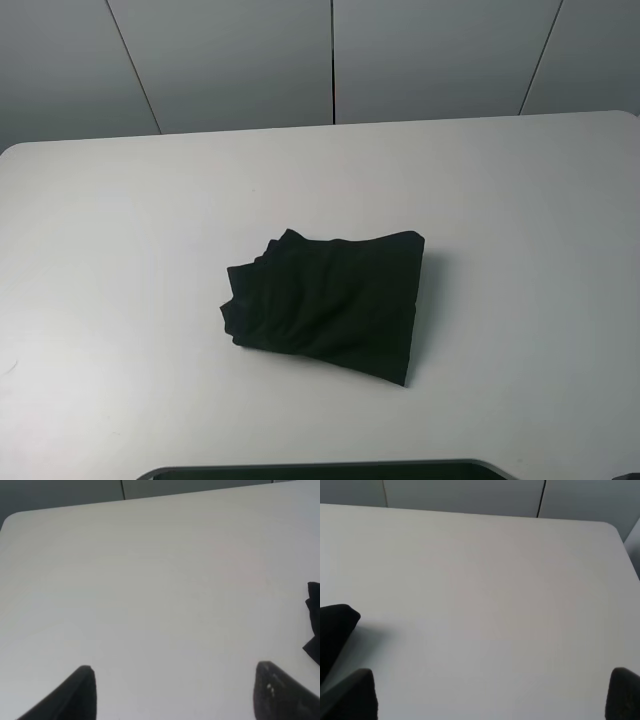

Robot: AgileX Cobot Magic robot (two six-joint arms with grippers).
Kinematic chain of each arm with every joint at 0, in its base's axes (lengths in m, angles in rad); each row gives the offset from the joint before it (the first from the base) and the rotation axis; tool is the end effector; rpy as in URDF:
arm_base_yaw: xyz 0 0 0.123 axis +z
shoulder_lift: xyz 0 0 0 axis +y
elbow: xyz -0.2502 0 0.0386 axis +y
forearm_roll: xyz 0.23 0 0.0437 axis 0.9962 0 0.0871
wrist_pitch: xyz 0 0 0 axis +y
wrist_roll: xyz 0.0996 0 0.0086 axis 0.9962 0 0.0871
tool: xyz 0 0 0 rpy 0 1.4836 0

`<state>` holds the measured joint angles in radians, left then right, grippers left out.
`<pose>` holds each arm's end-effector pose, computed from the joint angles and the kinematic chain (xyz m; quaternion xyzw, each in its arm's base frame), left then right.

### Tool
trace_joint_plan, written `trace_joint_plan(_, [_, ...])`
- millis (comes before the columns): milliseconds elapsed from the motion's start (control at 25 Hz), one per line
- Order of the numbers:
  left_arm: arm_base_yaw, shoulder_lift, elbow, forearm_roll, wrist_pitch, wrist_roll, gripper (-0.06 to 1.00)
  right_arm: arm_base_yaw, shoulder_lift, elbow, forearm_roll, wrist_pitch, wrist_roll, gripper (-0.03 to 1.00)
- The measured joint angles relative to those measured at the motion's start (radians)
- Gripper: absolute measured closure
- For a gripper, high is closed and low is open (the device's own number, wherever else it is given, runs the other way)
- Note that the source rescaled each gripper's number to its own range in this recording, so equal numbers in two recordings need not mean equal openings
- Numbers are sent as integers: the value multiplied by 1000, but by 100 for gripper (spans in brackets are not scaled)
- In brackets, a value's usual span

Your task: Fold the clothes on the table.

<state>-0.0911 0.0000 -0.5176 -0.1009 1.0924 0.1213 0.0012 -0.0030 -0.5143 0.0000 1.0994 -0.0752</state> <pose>0.0152 -0.0104 0.2668 0.0939 0.8506 -0.0425 0.5155 0.0159 0.0000 0.2650 -0.0328 0.8581 -0.0190 0.5120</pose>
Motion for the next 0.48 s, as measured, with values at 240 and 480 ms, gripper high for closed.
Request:
trace_joint_plan(240, [-1, 0, 0, 2, -2, -5, 11, 0, 0, 0, -8, -2, 3, -2])
trace_joint_plan(480, [-1, 0, 0, 2, -2, -7, 11, 0, 0, 0, -8, -2, 6, -2])
